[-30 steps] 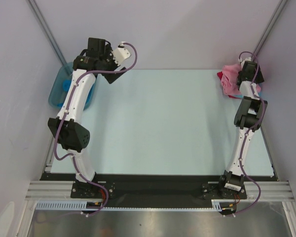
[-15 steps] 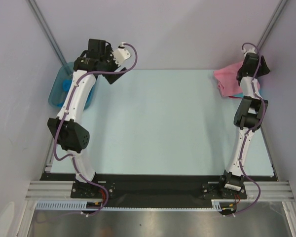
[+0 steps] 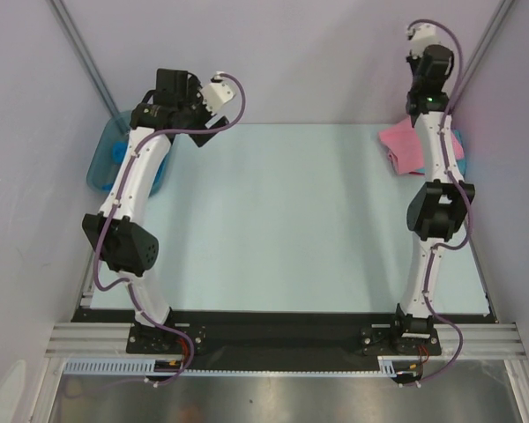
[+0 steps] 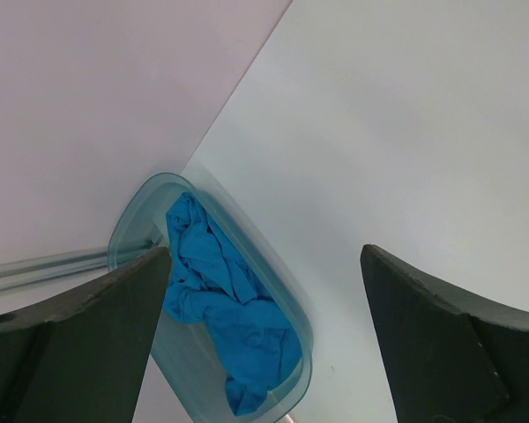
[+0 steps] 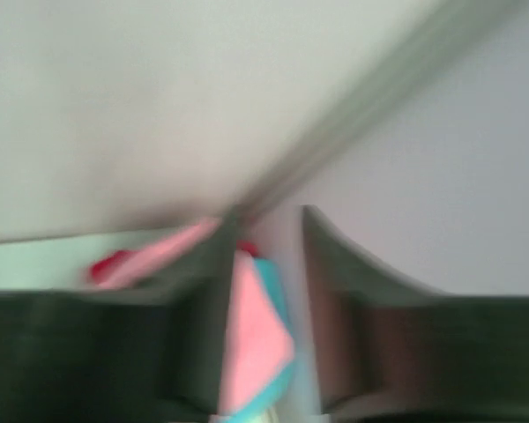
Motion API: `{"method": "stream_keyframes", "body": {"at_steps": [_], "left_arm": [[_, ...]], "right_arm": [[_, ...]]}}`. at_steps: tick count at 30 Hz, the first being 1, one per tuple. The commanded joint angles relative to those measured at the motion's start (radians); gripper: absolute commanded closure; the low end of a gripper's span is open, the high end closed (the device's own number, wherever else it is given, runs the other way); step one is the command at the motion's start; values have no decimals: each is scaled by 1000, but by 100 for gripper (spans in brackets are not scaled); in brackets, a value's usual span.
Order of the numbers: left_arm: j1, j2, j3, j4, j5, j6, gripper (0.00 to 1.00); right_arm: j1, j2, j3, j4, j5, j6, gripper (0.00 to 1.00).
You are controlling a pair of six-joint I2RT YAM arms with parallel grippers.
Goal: Fold and stack the t-shirts
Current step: Neatly place the folded tshirt to the corner, then reset both grippers
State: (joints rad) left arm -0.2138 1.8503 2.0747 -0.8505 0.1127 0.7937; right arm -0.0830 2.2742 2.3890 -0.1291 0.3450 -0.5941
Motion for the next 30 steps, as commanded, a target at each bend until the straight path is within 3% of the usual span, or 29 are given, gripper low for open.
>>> {"method": "stream_keyframes", "body": {"at_steps": [1,2,4,8,21,30], "left_arm": [[-22,-53,-11,45,33,-22,5],[-27,-54,-14,50,36,-27,5],[-29,-59,-22,54,39,-27,5],[-29,-83,-54,65,24,-14,6],[-33,-95,-71,71,8,-1,6],[-38,-83,-61,74,10,2,5]], "right_arm": [[100,34,-39,-179,-236,73,82],[115,51,-31,-182,-238,80,97],[135,115,1,-198,-239,82,100],[144,214,102,-225,-250,77,100],[95,360,41,-244,-264,27,100],[92,366,-13,-274,-313,-38,100]]}}
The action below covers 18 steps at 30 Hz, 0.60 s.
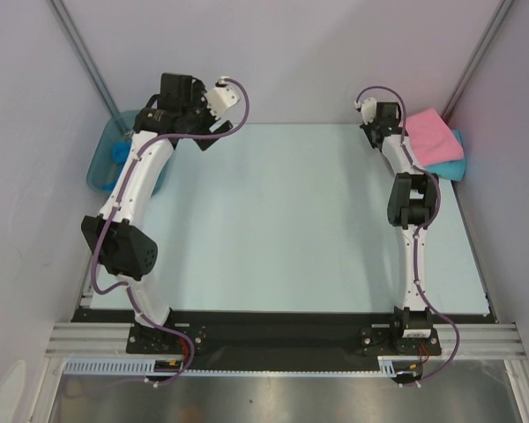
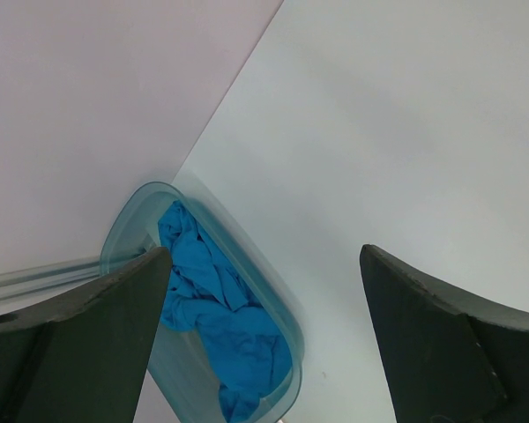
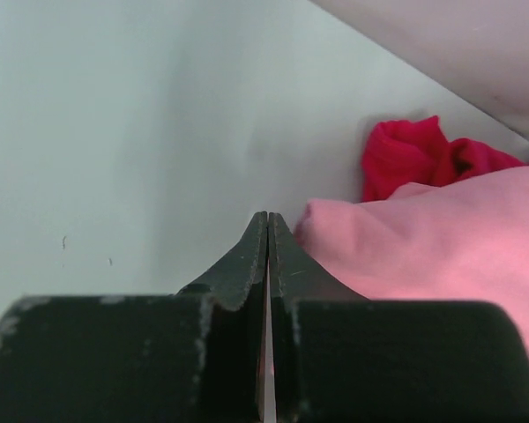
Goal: Fold and stack the t-shirts
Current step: Reset both grippers
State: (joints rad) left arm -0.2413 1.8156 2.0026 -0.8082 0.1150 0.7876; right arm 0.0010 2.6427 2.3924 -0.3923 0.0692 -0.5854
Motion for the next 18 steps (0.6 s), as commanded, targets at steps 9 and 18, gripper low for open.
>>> {"method": "stream_keyframes", "body": {"at_steps": [9,18], "left_arm": [[-18,-56,-2,32,11,6,6],[-24,-56,1,38,18,2,6]], "right_arm": [[7,42,8,-42,-16,-83,100],[-62,105,63,24,66,-97,100]]}}
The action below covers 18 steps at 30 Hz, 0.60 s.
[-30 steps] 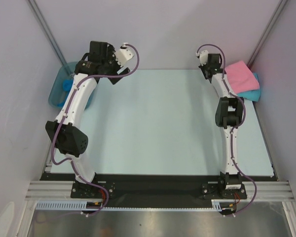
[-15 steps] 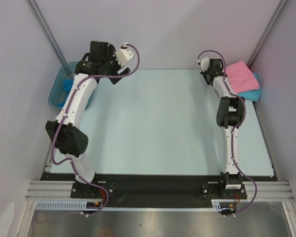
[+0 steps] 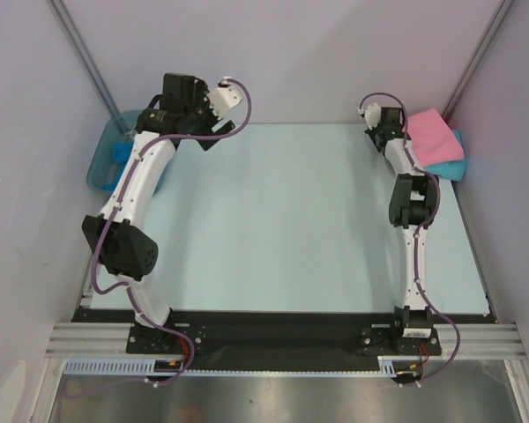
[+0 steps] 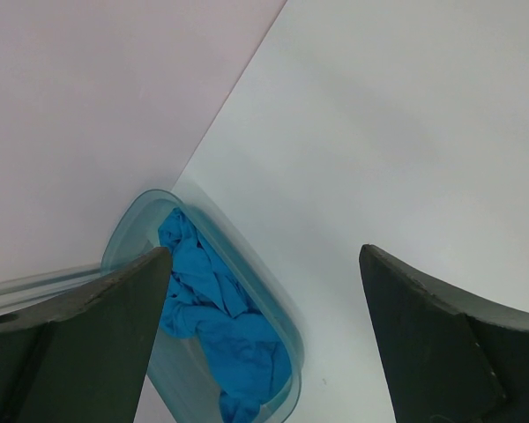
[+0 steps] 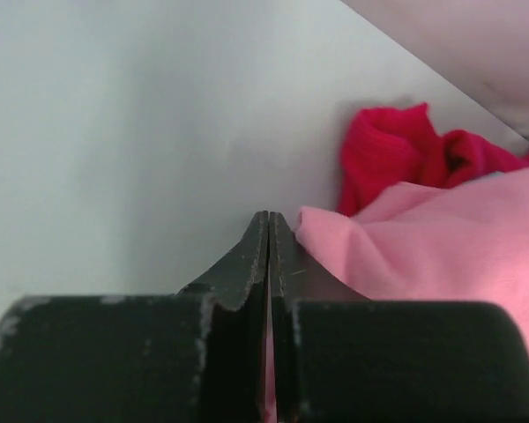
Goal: Fold and stack the t-shirts
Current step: Reset both grippers
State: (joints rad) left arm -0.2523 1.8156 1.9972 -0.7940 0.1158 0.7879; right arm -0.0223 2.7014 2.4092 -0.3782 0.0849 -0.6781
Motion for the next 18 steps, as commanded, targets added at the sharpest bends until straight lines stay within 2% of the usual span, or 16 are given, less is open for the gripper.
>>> {"method": "stream_keyframes", "body": {"at_steps": [1,18], "left_arm": [[-16,-58,6,22,19,2,6],[-64,-68,-3,24,-1,-7,7]], "right_arm": [[-53,49,48,16,58,-5,100],[-208,57,36,90,121,-48,100]]}}
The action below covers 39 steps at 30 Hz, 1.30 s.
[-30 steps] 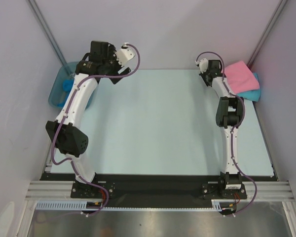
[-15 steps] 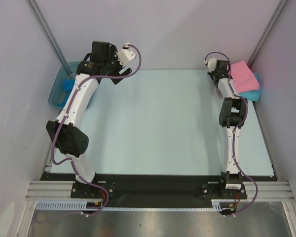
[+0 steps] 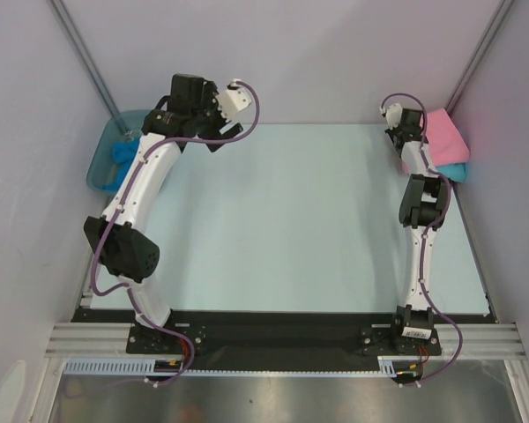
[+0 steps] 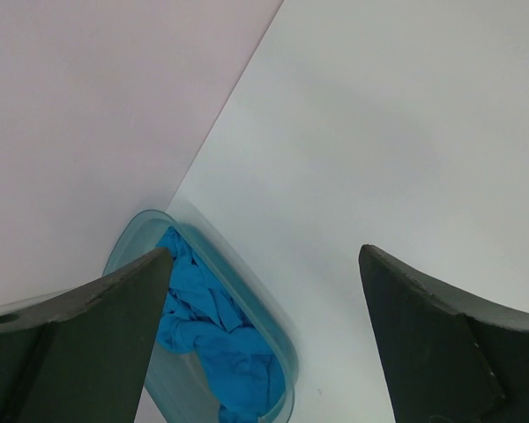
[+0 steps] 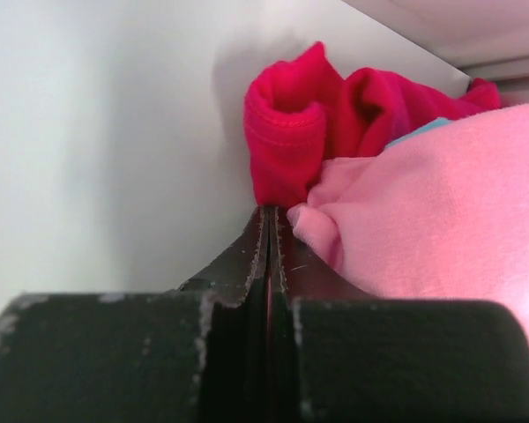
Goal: Fold and stack the t-shirts
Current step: Reset both grippers
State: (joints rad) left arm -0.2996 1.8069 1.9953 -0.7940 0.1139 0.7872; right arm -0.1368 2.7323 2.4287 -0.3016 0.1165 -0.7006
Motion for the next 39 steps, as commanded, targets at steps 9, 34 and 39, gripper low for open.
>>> {"method": "stream_keyframes", "body": {"at_steps": [9,34,39], "left_arm": [[-32,-67,-18,24,-17,3,7],[40,-53,-170,131,-188,-253,0],[42,-118,-291,196,-195,-310,0]], "right_arm": [[-101,-8,-5,-45,57,-14,96],[321,-459,86,-596,-13,271,0],[290,-624,-117,-590,51,299,0]]}}
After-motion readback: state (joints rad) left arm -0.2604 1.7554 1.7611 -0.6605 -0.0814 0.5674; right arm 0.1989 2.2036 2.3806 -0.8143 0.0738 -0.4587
